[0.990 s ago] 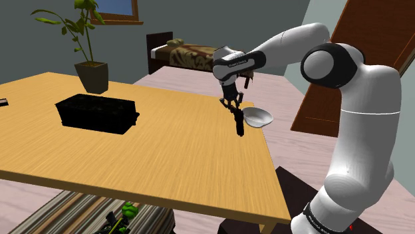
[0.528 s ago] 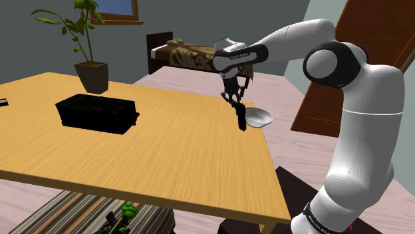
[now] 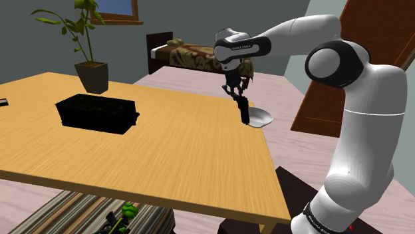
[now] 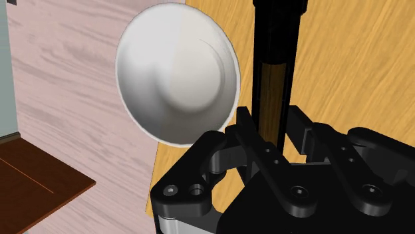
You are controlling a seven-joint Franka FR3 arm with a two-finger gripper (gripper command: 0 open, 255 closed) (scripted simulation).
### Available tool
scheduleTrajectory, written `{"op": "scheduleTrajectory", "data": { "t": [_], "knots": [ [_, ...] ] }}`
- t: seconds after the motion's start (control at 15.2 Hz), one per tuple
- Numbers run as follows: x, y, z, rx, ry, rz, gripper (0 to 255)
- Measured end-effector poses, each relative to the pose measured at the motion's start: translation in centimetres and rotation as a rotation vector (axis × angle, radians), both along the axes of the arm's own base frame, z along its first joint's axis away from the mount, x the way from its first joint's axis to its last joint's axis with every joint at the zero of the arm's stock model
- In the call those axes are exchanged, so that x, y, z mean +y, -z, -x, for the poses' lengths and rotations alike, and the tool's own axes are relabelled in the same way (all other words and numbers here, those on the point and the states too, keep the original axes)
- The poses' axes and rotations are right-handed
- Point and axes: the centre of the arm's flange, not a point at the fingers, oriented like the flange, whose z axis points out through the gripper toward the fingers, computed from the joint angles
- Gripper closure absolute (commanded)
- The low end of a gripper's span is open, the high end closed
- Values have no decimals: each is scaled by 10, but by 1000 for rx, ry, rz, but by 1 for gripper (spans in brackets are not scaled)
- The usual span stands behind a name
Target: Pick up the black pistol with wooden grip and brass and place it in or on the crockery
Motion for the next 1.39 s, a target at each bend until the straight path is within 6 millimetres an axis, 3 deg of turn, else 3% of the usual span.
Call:
{"op": "scheduleTrajectory", "data": {
  "t": [0.13,0.33,0.99,1.39],
  "knots": [
    [0,-9,-1,0,0,0,255],
    [-23,-15,8,0,1,0,255],
    [-147,-33,48,0,2,0,255],
    [-158,-5,53,1,1,0,255]
  ]
}}
